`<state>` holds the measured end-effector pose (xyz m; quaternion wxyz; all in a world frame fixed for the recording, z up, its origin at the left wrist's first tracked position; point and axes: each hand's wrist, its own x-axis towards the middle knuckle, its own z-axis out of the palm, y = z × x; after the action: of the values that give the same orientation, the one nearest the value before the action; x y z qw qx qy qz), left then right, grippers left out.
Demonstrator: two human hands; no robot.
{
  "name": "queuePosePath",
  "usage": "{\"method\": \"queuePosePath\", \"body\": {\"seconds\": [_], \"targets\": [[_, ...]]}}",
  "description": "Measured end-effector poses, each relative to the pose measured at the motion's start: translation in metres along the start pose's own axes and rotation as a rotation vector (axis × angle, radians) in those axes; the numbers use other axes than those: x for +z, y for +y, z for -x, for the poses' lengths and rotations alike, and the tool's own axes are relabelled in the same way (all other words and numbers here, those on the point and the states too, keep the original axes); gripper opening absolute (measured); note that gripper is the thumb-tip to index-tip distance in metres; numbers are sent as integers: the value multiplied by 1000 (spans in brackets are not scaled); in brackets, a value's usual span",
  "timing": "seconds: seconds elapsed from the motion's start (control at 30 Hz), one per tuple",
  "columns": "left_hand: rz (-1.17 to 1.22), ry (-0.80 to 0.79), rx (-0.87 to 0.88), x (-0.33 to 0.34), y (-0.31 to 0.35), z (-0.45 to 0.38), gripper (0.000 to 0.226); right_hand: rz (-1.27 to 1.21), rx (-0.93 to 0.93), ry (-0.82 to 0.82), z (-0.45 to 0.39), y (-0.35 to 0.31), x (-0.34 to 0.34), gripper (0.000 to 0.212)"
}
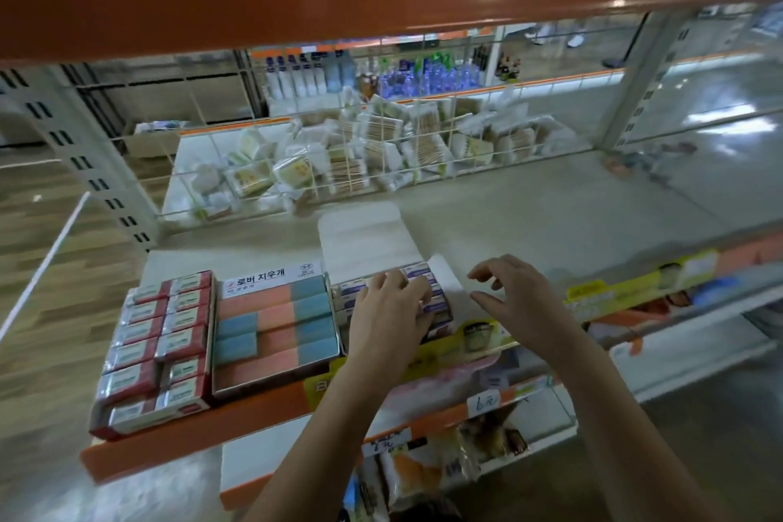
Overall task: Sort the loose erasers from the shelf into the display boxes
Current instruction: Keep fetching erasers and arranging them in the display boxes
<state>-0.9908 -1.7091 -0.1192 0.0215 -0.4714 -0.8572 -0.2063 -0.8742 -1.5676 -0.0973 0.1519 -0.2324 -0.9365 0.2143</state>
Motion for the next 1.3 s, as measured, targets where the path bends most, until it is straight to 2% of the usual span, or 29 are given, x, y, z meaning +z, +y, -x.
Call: {"method": "queuePosePath", "body": {"seconds": [0.23, 0.37, 0.47, 0.57, 0.83, 1.07, 1.2, 1.3], "targets": [[-48, -75, 49, -2, 1, -8, 26, -9, 43, -24, 14, 12, -11, 23], [-29, 1, 2, -13, 20, -29, 25, 9, 72, -10, 13, 41, -31, 23], [-4, 60, 52, -8, 59, -60, 26, 77, 84, 12, 10, 77, -55, 27], [-5, 77, 100, 14, 113, -97, 29, 137, 93, 19, 5, 124, -87, 33], [-45, -48, 192, 104, 263, -192, 41, 240, 232, -35, 0, 260, -168, 43], [-107, -171, 211, 170, 313, -258, 41, 215, 340, -86, -16, 350, -187, 45], [-105, -178, 72, 192, 311, -311, 44, 178, 346, -70, -53, 386, -188, 45], [-185, -173, 30, 202, 303, -351, 40, 168, 336, -61, -87, 400, -188, 46]]}}
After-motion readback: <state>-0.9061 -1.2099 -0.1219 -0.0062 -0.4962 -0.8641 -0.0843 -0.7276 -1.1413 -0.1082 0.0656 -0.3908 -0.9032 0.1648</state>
